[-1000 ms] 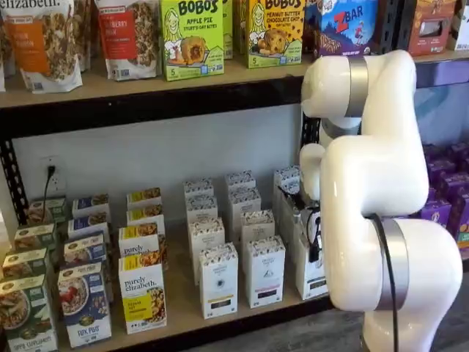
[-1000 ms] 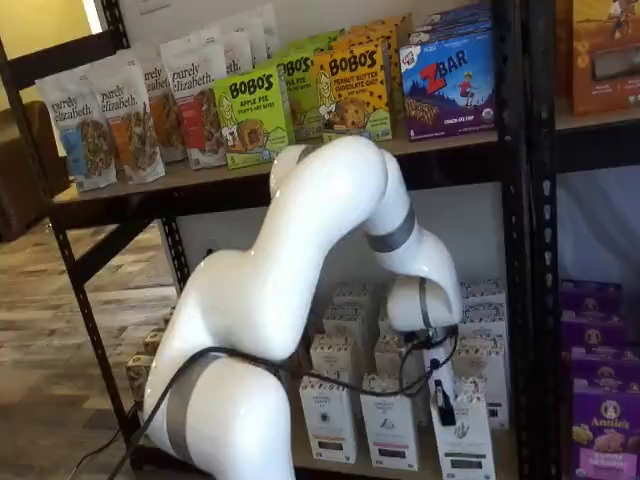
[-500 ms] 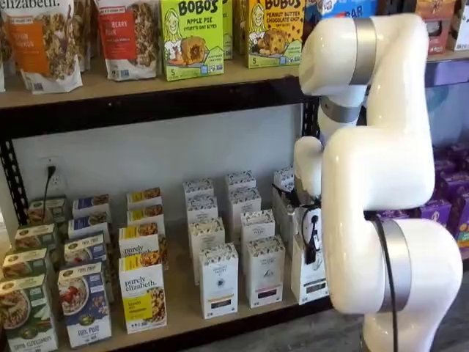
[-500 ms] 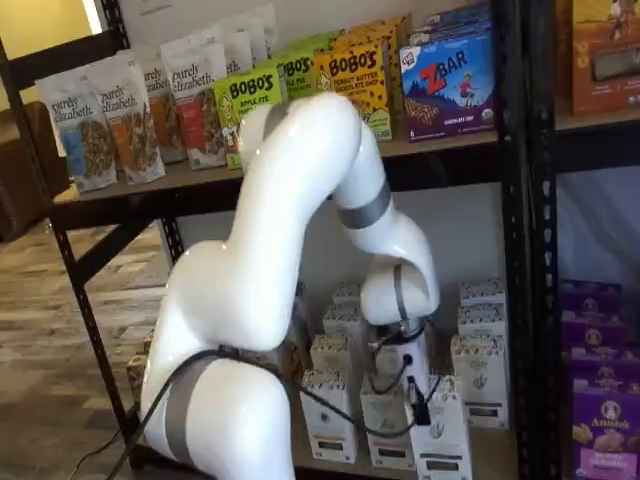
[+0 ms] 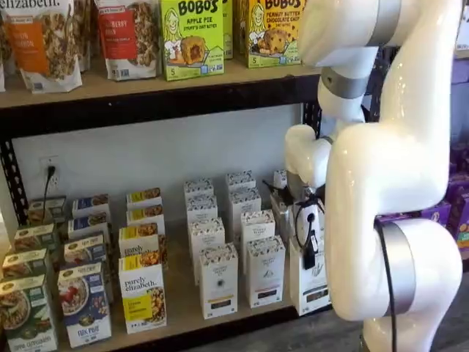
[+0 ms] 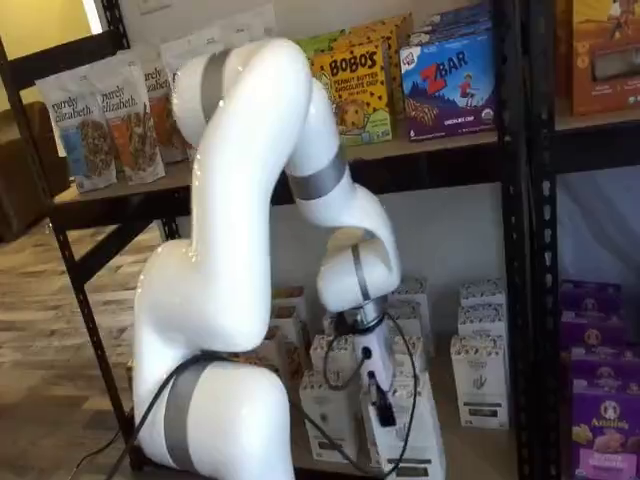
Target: Pick up the white box with a green strip in the middle, on the bottom shelf, the sixth box from the left
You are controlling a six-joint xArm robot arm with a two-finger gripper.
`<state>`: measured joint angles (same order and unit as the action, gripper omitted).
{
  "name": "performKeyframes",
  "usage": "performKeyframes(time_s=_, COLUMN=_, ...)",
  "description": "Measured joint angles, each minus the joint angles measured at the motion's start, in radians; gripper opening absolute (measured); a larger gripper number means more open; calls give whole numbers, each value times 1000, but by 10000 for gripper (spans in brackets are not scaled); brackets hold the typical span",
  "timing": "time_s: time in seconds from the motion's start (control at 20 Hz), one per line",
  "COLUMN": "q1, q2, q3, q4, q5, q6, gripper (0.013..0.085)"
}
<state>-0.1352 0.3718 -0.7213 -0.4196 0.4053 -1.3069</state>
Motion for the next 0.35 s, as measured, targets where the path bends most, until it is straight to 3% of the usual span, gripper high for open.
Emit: performKeyframes(time_s=0.35, q1=49, q2=-190, q3=145, q4=58, q5=59, q6=-9, gripper=410)
